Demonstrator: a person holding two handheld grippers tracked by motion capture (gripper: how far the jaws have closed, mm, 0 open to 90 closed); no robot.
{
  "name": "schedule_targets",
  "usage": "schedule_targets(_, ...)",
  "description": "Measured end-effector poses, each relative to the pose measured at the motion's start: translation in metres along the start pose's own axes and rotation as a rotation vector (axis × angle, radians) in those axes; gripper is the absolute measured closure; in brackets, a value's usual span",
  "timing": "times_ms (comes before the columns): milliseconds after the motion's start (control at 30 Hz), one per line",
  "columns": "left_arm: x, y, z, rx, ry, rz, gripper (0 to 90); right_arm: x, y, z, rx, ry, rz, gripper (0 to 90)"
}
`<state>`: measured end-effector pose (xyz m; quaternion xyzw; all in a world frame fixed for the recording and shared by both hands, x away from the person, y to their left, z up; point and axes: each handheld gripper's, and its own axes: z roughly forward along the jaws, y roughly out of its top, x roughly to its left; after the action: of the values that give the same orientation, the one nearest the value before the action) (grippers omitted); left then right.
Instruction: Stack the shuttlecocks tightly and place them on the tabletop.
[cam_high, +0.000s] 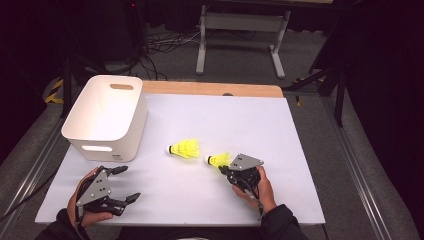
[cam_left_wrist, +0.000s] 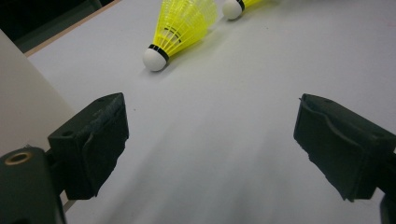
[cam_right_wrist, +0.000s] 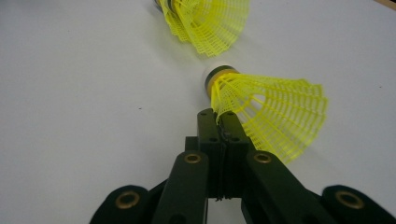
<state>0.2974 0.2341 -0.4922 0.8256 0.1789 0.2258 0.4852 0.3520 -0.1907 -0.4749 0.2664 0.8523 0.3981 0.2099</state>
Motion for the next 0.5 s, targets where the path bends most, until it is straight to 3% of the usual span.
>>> schedule_targets(233, 0.0, 0.0, 0.001, 0.003, -0.002, -0.001, 11.0, -0.008, 0.006, -0.002, -0.025, -0.004, -0.004, 90.0)
schedule_targets(467, 0.0, 0.0, 0.001, 0.003, -0.002, -0.003, 11.0, -0.018, 0.016, 0.002, -0.037, 0.045, -0.039, 90.0)
schedule_targets(500, 0.0, 0.0, 0.001, 0.003, -0.004, -0.001, 11.0, -0.02, 0.019, 0.004, -0.026, 0.07, -0.049, 90.0)
